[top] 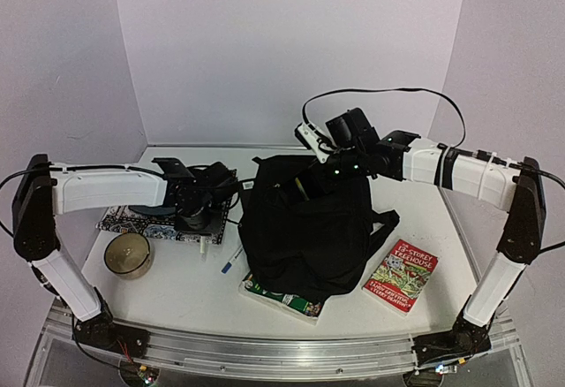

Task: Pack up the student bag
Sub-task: Place the pen in the lower front pocket of the bag, then pick up the pen at the center of the board.

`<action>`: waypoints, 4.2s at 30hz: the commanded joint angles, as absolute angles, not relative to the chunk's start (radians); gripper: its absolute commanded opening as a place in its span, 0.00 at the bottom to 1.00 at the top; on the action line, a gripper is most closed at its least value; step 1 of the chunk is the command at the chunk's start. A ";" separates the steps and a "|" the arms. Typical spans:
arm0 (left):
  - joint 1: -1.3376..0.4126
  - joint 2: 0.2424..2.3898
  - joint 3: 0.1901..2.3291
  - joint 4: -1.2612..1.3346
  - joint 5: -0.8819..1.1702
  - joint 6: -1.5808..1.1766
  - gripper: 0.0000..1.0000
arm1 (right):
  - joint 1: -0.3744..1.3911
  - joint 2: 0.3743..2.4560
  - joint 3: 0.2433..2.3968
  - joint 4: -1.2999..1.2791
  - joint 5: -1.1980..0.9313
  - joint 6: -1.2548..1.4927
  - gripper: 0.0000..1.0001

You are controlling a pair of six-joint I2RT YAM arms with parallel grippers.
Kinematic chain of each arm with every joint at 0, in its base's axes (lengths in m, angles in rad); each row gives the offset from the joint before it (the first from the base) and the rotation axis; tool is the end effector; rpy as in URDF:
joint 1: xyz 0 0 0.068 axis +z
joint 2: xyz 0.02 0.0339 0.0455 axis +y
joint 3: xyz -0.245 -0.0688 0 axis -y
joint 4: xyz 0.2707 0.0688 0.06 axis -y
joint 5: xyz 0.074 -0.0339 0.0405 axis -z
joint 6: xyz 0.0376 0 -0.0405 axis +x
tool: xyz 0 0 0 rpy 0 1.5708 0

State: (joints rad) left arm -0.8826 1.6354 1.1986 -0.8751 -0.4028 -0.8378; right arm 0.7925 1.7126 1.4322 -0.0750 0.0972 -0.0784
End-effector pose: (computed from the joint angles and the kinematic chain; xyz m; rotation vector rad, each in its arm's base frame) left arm 0.2237 -0.2488 0.1929 -0.0111 2.6700 0.0921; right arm 0.3086 0.3078 0.3000 -0.7598 1.7888 0.3836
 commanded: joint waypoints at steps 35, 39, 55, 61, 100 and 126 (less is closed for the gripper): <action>-1.013 1.530 1.155 0.034 0.183 0.852 0.00 | 0.798 1.705 1.520 -0.035 0.054 -0.072 0.00; -1.022 1.573 1.191 0.043 0.194 0.960 0.00 | 0.798 1.707 1.523 -0.035 0.047 -0.066 0.00; -1.033 1.675 1.261 0.082 0.134 1.230 0.00 | 0.798 1.712 1.523 -0.039 0.018 -0.053 0.00; -1.011 1.728 1.237 0.147 0.102 1.279 0.00 | 0.797 1.710 1.522 -0.041 0.008 -0.049 0.00; -0.940 1.798 1.343 0.152 -0.133 1.060 0.54 | 0.797 1.698 1.506 -0.044 0.024 -0.039 0.00; -0.928 1.374 1.138 -0.136 -0.219 0.109 0.85 | 0.764 1.676 1.426 -0.047 0.088 -0.043 0.00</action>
State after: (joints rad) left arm -0.9540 1.4240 1.1570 0.0000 -0.1615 0.3972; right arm 0.7738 1.7164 1.4421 -0.0728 0.0788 -0.0410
